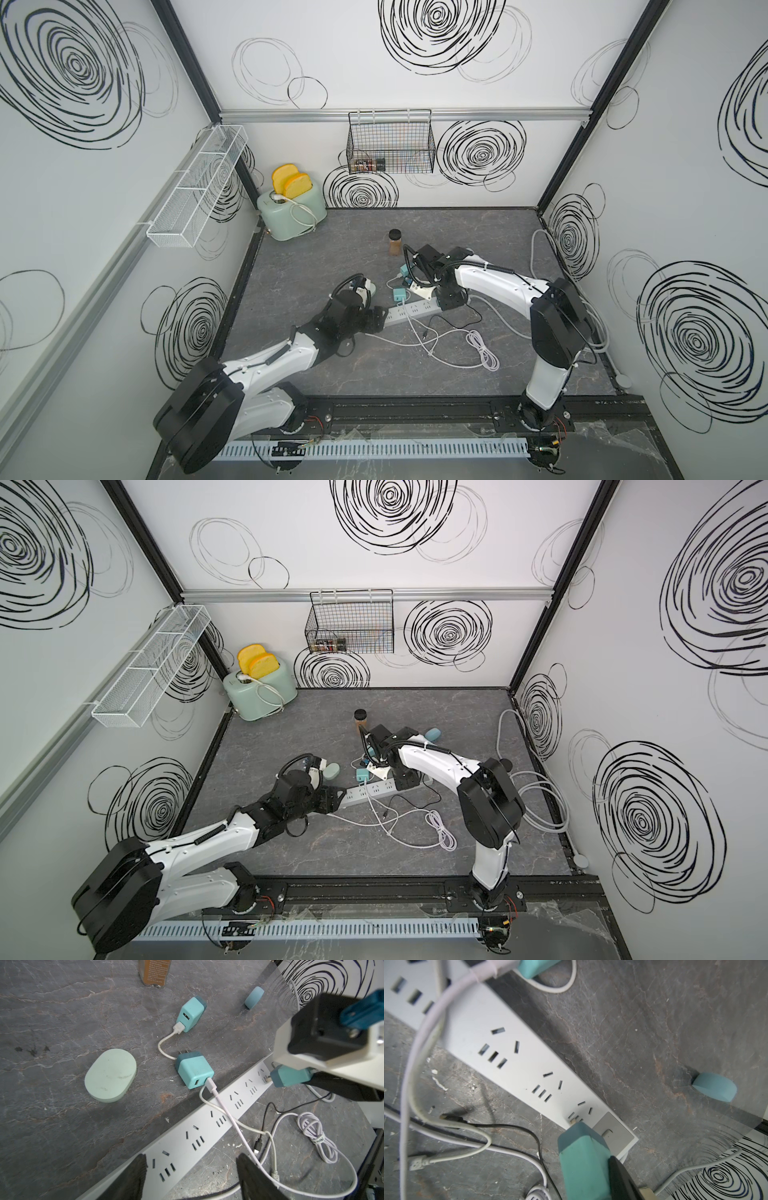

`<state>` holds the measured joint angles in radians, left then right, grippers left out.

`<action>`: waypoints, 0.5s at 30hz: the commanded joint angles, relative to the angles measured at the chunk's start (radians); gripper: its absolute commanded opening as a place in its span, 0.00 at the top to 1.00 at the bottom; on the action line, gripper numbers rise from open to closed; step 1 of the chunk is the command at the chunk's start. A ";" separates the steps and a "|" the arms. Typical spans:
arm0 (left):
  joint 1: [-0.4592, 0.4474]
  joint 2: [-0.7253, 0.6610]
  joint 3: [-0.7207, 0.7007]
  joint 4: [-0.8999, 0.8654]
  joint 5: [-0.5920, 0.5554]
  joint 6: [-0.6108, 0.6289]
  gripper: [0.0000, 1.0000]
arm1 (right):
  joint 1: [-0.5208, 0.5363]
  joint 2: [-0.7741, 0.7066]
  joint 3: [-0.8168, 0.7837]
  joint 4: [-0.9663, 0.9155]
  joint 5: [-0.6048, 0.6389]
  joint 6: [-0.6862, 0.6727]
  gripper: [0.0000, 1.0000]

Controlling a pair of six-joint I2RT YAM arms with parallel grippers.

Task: Charge the bluetooth headset
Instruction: Insert the plug into the socket.

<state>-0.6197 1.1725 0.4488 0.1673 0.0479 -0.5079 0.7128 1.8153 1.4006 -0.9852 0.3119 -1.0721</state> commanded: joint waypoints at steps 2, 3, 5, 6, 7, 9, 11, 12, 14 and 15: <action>0.007 0.009 -0.010 0.056 0.011 0.004 0.28 | -0.009 0.018 0.031 -0.028 -0.041 0.004 0.96; 0.008 0.010 -0.009 0.054 0.011 0.006 0.28 | -0.010 0.018 0.032 -0.030 -0.047 0.005 0.96; 0.009 0.012 -0.009 0.055 0.010 0.006 0.28 | -0.009 0.016 0.030 -0.036 -0.053 0.008 0.96; 0.009 0.012 -0.010 0.054 0.011 0.005 0.28 | -0.009 0.015 0.028 -0.036 -0.056 0.009 0.96; 0.011 0.010 -0.009 0.056 0.011 0.006 0.28 | -0.008 0.013 0.024 -0.038 -0.054 0.009 0.96; 0.012 0.010 -0.010 0.057 0.013 0.005 0.28 | -0.009 0.014 0.022 -0.043 -0.052 0.011 0.96; 0.012 0.012 -0.011 0.059 0.015 0.005 0.28 | -0.007 0.017 0.014 -0.045 -0.032 0.011 0.96; 0.013 0.013 -0.010 0.057 0.014 0.005 0.28 | -0.006 0.021 0.011 -0.049 -0.015 0.012 0.96; 0.014 0.013 -0.011 0.058 0.016 0.005 0.28 | -0.003 0.038 0.013 -0.061 0.003 0.021 0.96; 0.014 0.013 -0.012 0.058 0.017 0.004 0.28 | 0.001 0.046 0.018 -0.065 -0.001 0.024 0.96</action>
<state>-0.6132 1.1782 0.4480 0.1829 0.0589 -0.5083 0.7074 1.8294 1.4082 -0.9859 0.2977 -1.0618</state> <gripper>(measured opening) 0.721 0.283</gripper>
